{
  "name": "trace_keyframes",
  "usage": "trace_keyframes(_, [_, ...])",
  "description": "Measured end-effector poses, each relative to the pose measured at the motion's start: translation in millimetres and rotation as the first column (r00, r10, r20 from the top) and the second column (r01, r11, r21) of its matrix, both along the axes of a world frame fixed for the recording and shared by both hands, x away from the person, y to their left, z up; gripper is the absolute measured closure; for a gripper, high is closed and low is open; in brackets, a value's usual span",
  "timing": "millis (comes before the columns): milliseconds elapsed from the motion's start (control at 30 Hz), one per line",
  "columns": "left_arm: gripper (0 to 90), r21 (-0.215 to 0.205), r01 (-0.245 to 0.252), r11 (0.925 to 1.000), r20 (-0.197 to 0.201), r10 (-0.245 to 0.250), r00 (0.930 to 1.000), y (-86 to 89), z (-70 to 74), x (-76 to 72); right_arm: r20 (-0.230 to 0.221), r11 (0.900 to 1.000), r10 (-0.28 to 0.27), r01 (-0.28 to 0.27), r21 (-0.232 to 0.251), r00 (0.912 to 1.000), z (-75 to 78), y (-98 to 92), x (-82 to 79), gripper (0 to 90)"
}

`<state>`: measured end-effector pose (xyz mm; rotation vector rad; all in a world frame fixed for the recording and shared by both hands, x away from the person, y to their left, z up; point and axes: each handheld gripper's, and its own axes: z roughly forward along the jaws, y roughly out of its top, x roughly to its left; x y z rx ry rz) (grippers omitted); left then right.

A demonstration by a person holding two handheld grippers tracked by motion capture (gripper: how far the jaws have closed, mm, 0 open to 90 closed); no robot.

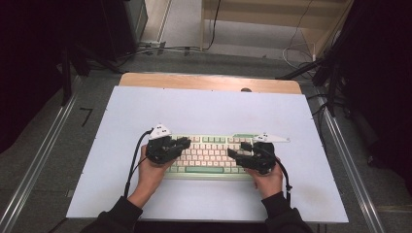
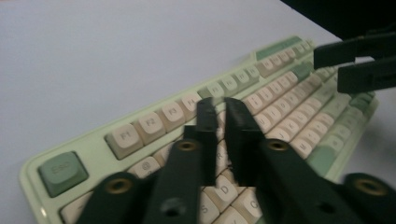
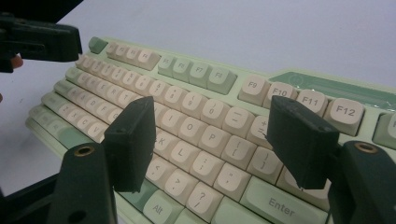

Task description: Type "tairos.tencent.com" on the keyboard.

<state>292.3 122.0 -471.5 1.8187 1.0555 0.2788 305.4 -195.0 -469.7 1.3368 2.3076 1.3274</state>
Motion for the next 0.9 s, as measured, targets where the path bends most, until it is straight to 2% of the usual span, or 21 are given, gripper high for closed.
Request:
trace_keyframes(33, [90.0,0.012,0.009,0.9999,-0.008,-0.008,0.9999,-1.5,-0.9,0.1,-0.001,1.000,0.000,0.000,0.000,1.0000,0.0,0.2,-0.1,31.1])
trace_keyframes(133, [90.0,0.044,0.016,0.9989,-0.019,-0.015,0.9997,-5.6,-4.2,0.9,-0.002,1.000,0.000,0.000,0.000,1.0000,0.1,0.8,-0.4,31.1])
trace_keyframes(300, [90.0,0.073,0.008,0.9973,-0.031,-0.006,0.9995,-6.1,-7.1,2.5,-0.002,1.000,0.003,-0.003,-0.001,1.0000,-0.2,1.0,-0.3,31.1])
trace_keyframes(600, [90.0,0.129,0.026,0.9913,-0.071,-0.017,0.9973,-11.5,-14.7,5.6,-0.006,1.000,0.005,-0.005,-0.006,1.0000,-0.7,2.2,-0.5,31.1])
trace_keyframes(900, [90.0,0.133,0.022,0.9908,-0.078,-0.012,0.9969,-11.7,-15.5,6.5,-0.005,1.000,0.005,-0.005,-0.008,1.0000,-0.8,2.2,-0.5,31.1])
